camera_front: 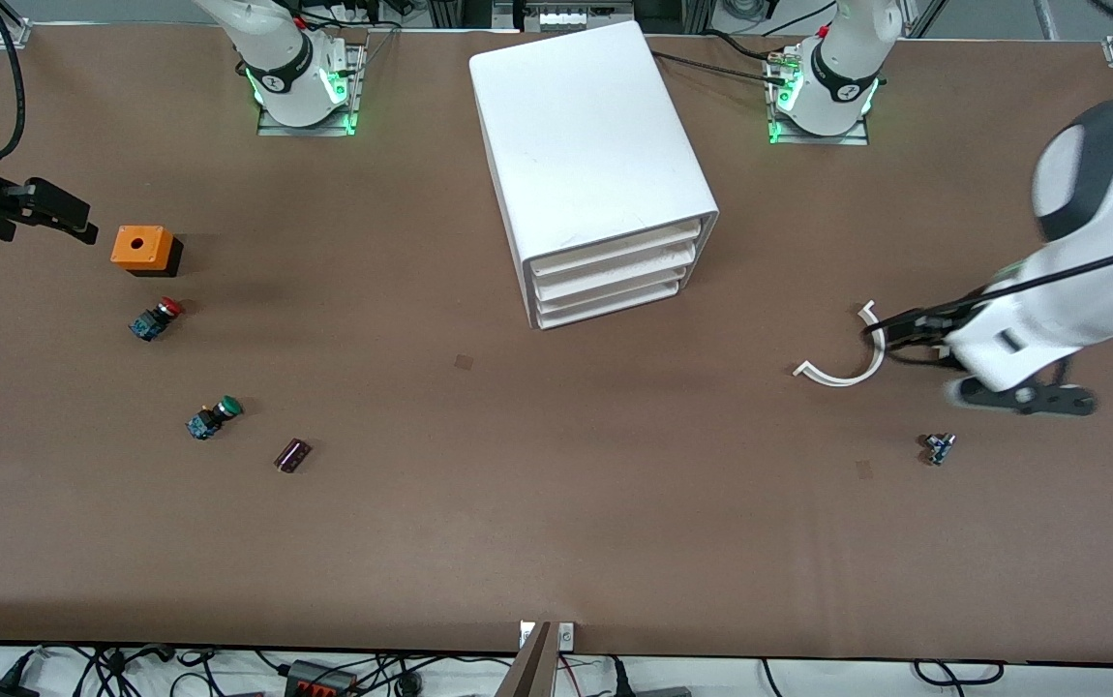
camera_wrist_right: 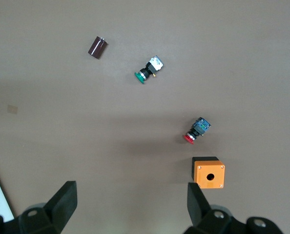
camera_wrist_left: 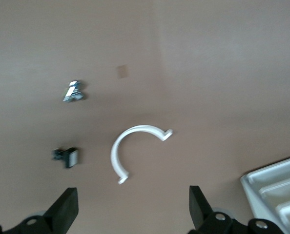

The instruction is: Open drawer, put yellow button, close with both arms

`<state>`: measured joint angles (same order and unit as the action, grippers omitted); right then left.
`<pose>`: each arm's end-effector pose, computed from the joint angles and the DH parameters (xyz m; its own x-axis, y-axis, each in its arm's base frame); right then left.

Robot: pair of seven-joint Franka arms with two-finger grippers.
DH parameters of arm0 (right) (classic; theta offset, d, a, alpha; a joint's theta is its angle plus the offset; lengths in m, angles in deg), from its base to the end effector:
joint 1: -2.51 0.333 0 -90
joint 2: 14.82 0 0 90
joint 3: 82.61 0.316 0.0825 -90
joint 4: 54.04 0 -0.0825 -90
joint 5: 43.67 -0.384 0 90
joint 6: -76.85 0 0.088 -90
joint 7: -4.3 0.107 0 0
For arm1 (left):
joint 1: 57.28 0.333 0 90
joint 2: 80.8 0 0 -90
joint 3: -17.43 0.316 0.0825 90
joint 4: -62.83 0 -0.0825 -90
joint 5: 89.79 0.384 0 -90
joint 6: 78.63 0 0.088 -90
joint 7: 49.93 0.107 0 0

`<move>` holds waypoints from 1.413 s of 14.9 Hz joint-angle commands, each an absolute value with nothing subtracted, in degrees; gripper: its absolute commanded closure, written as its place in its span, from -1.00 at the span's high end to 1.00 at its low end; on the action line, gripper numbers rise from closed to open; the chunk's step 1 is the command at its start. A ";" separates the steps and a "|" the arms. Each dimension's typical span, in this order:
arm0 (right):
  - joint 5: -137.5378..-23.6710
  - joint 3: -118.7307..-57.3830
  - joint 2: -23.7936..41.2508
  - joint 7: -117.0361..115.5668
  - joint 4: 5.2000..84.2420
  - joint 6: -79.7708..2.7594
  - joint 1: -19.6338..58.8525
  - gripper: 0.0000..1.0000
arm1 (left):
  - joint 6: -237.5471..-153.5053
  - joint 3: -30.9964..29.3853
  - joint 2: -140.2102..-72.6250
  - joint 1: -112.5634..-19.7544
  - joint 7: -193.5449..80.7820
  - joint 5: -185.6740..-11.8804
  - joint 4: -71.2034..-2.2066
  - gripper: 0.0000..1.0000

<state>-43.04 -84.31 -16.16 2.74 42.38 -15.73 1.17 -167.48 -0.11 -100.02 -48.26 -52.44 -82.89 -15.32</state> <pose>0.5473 -0.0304 0.5883 0.9987 -0.0252 -0.0439 -0.0249 -0.9996 0.0091 0.6405 -0.0528 0.5258 0.9863 -0.0983 -0.1322 -0.1026 -0.9944 -0.0261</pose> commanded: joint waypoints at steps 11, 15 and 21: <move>-40.33 -83.57 -17.99 1.75 44.75 -18.07 0.93 1.00 | -177.51 17.70 -77.89 -58.70 -45.62 -91.72 -37.63 1.00; -40.59 -83.57 -18.43 1.75 44.75 -17.81 0.93 1.00 | -176.72 17.26 -78.51 -58.52 -45.27 -91.63 -37.19 1.00; -40.77 -83.66 -18.87 1.75 44.84 -17.46 0.93 1.00 | -175.75 17.17 -78.60 -58.52 -45.18 -91.63 -36.66 1.00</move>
